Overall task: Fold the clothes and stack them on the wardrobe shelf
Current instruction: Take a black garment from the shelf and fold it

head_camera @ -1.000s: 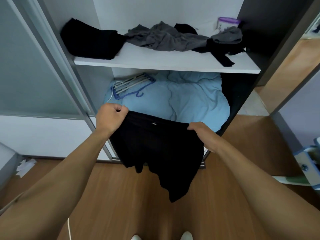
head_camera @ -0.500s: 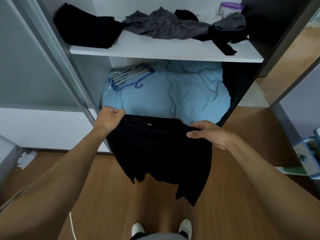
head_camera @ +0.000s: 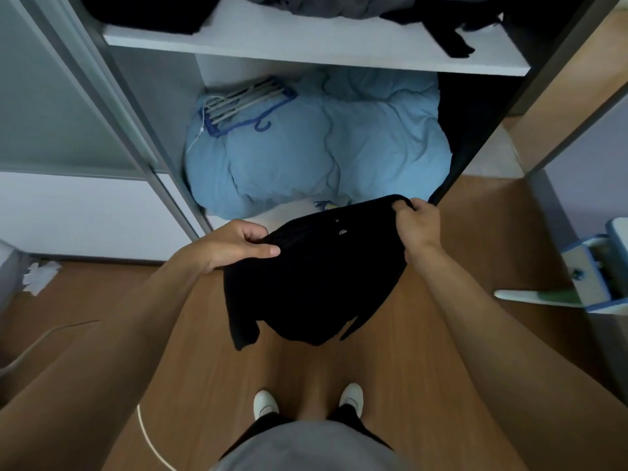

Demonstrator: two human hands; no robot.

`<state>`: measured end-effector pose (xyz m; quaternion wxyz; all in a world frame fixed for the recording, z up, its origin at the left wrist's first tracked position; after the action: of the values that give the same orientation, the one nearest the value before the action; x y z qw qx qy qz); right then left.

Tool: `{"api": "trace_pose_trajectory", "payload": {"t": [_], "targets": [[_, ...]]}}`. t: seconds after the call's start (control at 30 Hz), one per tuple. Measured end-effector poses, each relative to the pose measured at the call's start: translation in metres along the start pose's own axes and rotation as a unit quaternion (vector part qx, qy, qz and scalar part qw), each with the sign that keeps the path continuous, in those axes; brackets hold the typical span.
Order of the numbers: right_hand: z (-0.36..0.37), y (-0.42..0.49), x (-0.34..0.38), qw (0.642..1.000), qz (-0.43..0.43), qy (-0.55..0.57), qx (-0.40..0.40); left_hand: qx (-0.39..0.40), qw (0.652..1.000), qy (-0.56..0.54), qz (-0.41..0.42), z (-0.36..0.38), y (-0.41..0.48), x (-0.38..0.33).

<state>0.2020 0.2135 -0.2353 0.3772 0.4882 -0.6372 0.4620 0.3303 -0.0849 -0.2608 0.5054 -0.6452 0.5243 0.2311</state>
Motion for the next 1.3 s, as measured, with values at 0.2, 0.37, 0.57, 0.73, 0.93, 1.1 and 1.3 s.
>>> {"api": "trace_pose_trajectory", "payload": {"t": [0.2, 0.37, 0.57, 0.73, 0.93, 1.1, 1.3], "targets": [[-0.010, -0.006, -0.030, 0.991, 0.126, 0.053, 0.003, 0.046, 0.988, -0.144, 0.033, 0.026, 0.000, -0.007], [0.003, -0.022, -0.034, 0.985, 0.154, 0.046, 0.065, -0.101, 0.964, -0.243, -0.024, 0.053, 0.016, -0.022], [0.042, -0.059, -0.006, 0.991, 0.008, -0.010, 0.135, -0.153, 0.908, -0.384, -0.066, 0.090, 0.030, -0.052], [0.058, -0.079, 0.004, 0.980, -0.022, -0.061, 0.190, -0.143, 0.925, -0.350, -0.037, 0.102, 0.030, -0.073], [0.053, -0.090, 0.012, 0.966, -0.005, -0.016, 0.258, -0.129, 0.934, -0.333, 0.021, 0.095, 0.018, -0.076], [0.044, -0.087, 0.014, 0.962, -0.124, -0.173, 0.174, -0.118, 0.952, -0.278, 0.054, 0.093, 0.008, -0.084], [0.032, -0.081, 0.018, 0.937, -0.212, -0.149, 0.234, -0.097, 0.979, -0.154, 0.091, 0.088, 0.000, -0.096]]}}
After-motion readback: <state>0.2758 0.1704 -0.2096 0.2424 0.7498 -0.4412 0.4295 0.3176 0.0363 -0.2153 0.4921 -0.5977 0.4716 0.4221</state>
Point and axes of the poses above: each hand's wrist, its own y-axis towards the middle knuckle, its own z-axis out of the palm, x = y × z, the point moved 5 cm from there along y, towards the middle knuckle, and after that the axes turned 1 degree about -z, right-handed, at the moved point
